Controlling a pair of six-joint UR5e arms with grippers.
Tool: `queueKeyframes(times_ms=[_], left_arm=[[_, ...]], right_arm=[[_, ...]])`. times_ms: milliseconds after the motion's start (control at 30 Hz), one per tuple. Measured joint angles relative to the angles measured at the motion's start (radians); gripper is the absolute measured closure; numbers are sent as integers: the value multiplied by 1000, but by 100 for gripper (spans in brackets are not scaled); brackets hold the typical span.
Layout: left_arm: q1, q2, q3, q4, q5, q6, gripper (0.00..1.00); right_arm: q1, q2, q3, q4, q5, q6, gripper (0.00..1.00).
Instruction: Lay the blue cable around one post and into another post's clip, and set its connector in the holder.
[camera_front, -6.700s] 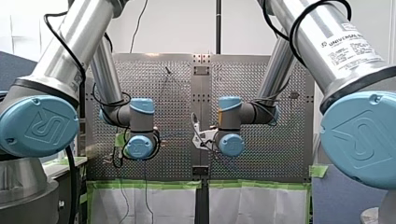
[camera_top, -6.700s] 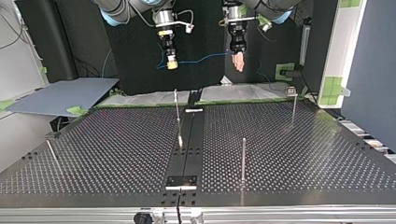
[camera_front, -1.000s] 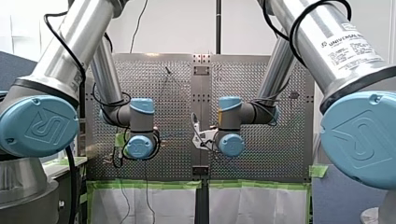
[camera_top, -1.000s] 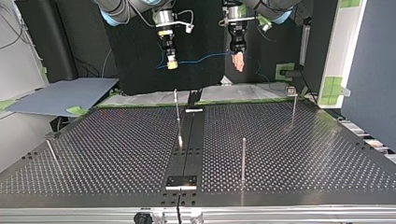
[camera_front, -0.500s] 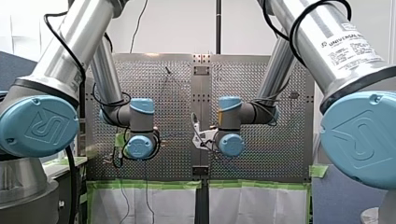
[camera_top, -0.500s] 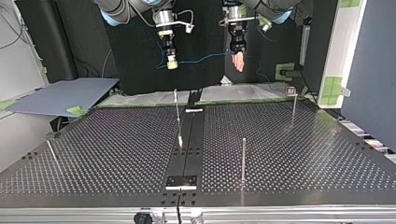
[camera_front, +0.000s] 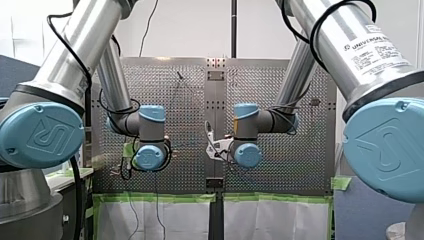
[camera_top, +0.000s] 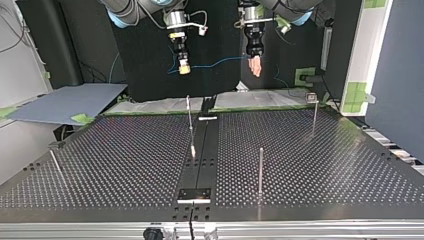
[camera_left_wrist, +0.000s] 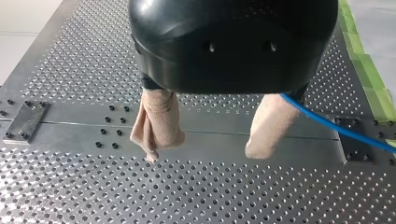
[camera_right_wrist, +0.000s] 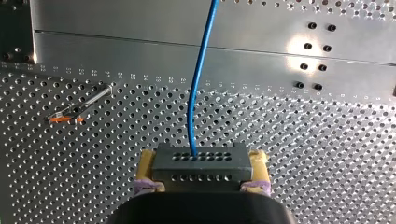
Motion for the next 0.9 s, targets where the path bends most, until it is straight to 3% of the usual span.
queueKeyframes(times_ms=[733, 900], left_arm=[[1, 0, 1, 0, 0, 0, 0], [3, -21, 7, -13, 1, -2, 0]], right_arm=[[0, 0, 0, 0, 0, 0, 98], [-2, 7, 7, 12, 0, 2, 98]])
